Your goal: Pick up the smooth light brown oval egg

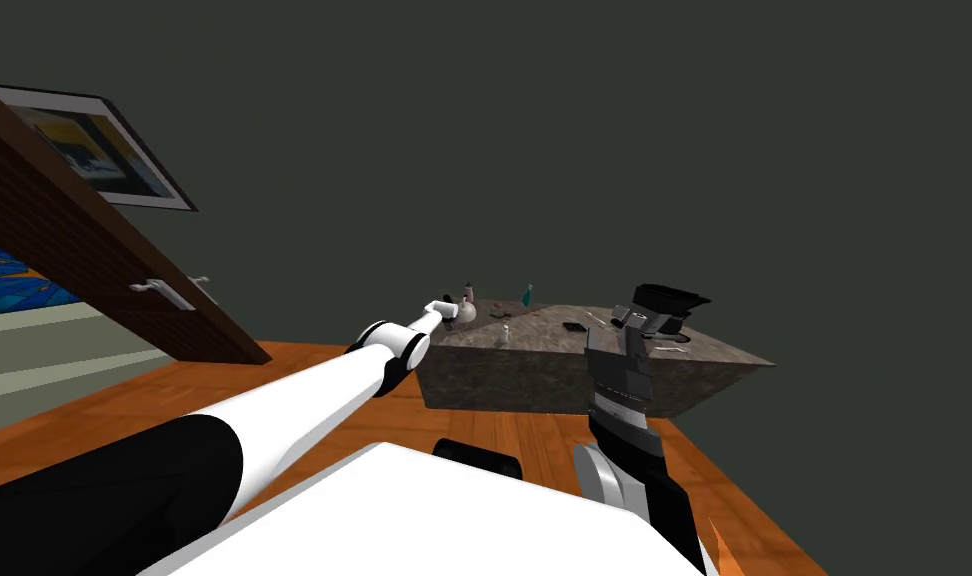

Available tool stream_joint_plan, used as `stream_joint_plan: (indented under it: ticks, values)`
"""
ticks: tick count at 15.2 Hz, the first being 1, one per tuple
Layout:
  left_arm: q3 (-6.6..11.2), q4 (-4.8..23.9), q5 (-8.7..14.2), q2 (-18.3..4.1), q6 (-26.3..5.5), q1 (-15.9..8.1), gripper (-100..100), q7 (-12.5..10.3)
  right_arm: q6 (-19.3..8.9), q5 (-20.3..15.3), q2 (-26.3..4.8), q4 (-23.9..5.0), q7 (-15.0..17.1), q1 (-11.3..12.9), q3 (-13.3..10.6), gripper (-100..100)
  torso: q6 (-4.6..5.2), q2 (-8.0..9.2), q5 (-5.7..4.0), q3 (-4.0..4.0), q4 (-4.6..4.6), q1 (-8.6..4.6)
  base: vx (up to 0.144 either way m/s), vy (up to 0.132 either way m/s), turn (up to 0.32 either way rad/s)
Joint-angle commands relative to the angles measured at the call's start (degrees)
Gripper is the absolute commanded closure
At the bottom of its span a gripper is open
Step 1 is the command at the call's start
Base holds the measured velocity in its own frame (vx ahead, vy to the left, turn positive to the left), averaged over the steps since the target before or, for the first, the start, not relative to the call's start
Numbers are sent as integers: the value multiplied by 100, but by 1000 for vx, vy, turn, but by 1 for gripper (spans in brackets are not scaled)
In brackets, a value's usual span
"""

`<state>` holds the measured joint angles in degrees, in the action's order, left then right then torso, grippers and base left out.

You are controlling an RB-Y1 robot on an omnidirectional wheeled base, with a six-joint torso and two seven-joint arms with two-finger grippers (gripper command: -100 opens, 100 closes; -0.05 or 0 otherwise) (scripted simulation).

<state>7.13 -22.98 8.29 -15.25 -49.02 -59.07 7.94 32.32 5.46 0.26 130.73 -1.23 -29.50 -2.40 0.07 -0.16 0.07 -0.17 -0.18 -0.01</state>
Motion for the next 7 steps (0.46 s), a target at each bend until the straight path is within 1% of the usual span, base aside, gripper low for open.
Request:
stream_joint_plan:
  ticks: [1,2,3,4,6,7]
  values:
    - [12,159,12,-19,91,-74,100,15,0,0,0,0,0,0,0,0,0,0,0,0,0,0,-1,-3,13]
    - [65,286,42,-105,134,-125,100,55,0,0,0,0,0,0,0,0,0,-7,1,-4,-1,3,-7,-6,-71]
    - [118,413,72,-191,177,-175,100,94,0,0,0,0,0,0,0,0,2,-9,2,-5,0,4,-26,-14,-170]
    - [118,413,72,-191,177,-175,100,94,0,0,0,0,0,1,0,0,6,-7,1,-4,0,1,-33,-13,-129]
    - [118,413,72,-191,177,-175,100,94,0,0,0,0,0,0,0,0,2,-4,1,-2,0,0,-19,-8,-16]
    - [110,317,63,-174,121,-134,100,76,0,0,0,0,0,0,0,0,0,-6,0,-3,0,2,-7,-3,9]
